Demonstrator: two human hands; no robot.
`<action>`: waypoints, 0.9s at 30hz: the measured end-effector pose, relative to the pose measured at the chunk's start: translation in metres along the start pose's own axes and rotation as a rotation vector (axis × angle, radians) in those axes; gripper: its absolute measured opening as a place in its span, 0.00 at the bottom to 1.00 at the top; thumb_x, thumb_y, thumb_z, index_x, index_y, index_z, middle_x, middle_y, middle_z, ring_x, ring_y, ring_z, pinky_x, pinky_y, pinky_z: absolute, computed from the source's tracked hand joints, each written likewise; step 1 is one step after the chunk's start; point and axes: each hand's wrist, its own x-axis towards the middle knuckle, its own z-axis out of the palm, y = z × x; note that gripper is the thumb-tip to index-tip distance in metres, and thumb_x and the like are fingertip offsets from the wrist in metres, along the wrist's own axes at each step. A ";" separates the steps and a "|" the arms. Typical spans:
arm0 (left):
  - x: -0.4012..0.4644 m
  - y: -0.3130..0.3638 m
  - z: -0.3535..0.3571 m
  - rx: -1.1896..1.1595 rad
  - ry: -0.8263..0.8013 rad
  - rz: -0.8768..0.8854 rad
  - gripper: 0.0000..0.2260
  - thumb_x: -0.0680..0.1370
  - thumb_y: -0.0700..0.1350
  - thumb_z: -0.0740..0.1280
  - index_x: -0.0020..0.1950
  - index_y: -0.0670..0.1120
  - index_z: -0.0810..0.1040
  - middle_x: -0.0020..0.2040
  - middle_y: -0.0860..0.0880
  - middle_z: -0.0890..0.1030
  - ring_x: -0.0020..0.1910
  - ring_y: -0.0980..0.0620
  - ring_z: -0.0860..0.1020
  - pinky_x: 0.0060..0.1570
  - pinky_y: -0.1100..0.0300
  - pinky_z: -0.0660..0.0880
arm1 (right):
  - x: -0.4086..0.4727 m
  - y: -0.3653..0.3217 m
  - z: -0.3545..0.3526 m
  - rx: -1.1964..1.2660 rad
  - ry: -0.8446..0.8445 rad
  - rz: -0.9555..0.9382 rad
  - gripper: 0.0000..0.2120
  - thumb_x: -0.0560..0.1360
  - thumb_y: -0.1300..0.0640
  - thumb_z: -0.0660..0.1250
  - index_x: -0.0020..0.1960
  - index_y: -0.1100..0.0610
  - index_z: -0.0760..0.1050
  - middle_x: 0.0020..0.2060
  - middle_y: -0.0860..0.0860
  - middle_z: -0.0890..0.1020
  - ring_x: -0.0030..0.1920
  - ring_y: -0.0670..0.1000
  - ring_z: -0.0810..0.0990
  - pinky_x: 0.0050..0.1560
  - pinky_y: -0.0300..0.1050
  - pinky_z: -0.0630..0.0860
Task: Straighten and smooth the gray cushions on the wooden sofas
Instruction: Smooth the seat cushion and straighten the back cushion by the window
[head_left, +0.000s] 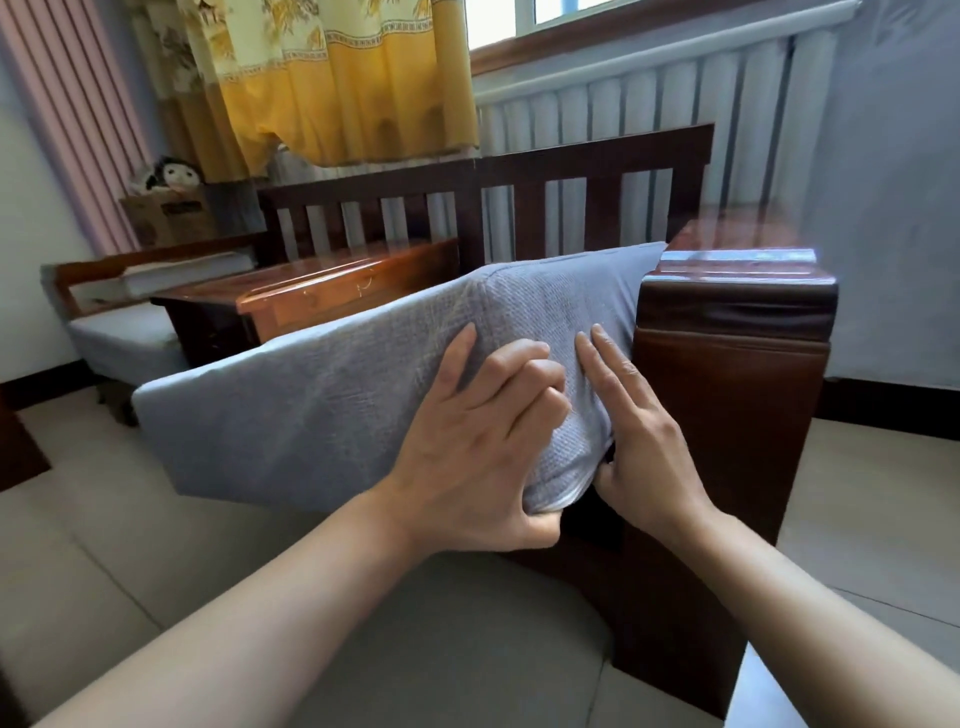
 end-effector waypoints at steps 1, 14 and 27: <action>0.001 -0.002 0.000 0.001 0.007 0.017 0.26 0.59 0.59 0.67 0.50 0.46 0.68 0.54 0.48 0.77 0.65 0.45 0.70 0.72 0.45 0.51 | -0.008 0.000 0.006 0.060 0.064 0.048 0.44 0.64 0.76 0.62 0.76 0.52 0.59 0.75 0.51 0.62 0.75 0.47 0.60 0.72 0.42 0.61; 0.014 -0.016 -0.001 0.002 0.076 0.030 0.28 0.58 0.60 0.69 0.52 0.45 0.79 0.53 0.48 0.79 0.63 0.46 0.73 0.71 0.43 0.52 | 0.030 -0.009 0.044 0.545 0.538 0.131 0.20 0.77 0.58 0.54 0.67 0.62 0.70 0.66 0.56 0.74 0.69 0.55 0.71 0.69 0.60 0.66; 0.070 -0.147 -0.091 0.105 0.112 -0.266 0.28 0.57 0.59 0.68 0.49 0.42 0.81 0.51 0.44 0.78 0.61 0.42 0.74 0.68 0.42 0.56 | 0.219 -0.098 0.023 0.611 0.395 -0.001 0.17 0.75 0.58 0.57 0.56 0.64 0.79 0.57 0.56 0.81 0.63 0.53 0.77 0.64 0.58 0.72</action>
